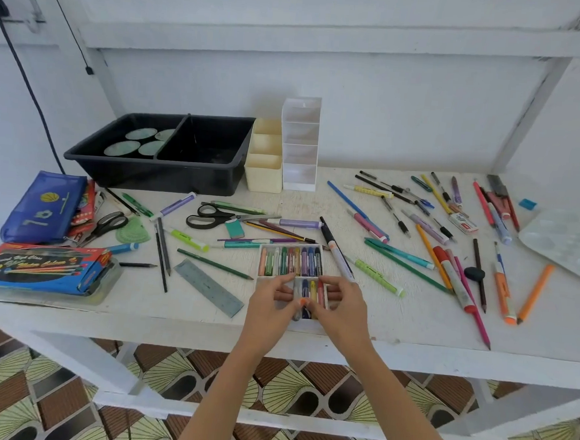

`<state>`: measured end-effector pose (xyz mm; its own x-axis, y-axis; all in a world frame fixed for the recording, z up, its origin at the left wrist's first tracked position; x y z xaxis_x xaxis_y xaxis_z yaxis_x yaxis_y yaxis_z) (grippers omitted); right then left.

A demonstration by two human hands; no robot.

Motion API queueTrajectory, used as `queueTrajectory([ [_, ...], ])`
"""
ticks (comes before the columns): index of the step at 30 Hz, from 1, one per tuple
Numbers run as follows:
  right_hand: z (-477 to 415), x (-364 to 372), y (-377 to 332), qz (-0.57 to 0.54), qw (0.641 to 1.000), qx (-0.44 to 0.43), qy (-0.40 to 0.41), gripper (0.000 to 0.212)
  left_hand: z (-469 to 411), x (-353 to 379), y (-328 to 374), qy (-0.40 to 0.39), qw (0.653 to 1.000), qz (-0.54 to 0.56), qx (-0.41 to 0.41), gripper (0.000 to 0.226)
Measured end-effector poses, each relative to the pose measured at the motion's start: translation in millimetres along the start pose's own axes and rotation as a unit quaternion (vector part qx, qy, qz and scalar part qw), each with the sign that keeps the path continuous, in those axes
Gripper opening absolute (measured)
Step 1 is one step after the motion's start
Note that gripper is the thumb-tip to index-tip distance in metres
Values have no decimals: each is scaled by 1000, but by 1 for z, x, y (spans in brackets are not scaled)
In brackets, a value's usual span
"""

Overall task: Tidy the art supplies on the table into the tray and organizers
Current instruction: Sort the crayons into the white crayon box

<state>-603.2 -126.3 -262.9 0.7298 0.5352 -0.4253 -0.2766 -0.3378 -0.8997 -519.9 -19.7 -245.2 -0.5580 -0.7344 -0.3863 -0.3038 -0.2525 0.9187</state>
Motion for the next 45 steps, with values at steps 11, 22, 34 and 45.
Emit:
queueTrajectory([
  [11,1,-6,8,-12,999,-15,-41,35,-2,13,-2,39,983,-173,43,35],
  [22,6,3,10,29,997,-63,-14,33,7,12,-7,-32,931,-361,40,42],
  [34,-44,-76,12,-60,996,32,64,24,-56,65,43,15,968,-203,147,23],
  [45,-118,-141,39,-104,988,89,73,31,-160,148,82,-187,869,-393,236,58],
])
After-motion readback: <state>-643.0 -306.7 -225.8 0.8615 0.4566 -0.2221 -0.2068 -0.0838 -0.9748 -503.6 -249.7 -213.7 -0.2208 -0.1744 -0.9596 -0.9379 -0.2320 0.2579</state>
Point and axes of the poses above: each hand's wrist, its own z-axis away from the middle knuckle, its own x-axis out of the palm, y = z × x, the point moved 1 cm from there along -z, towards the middle knuckle, and after that the axes turned 1 degree about z, right-handed, at the moved point
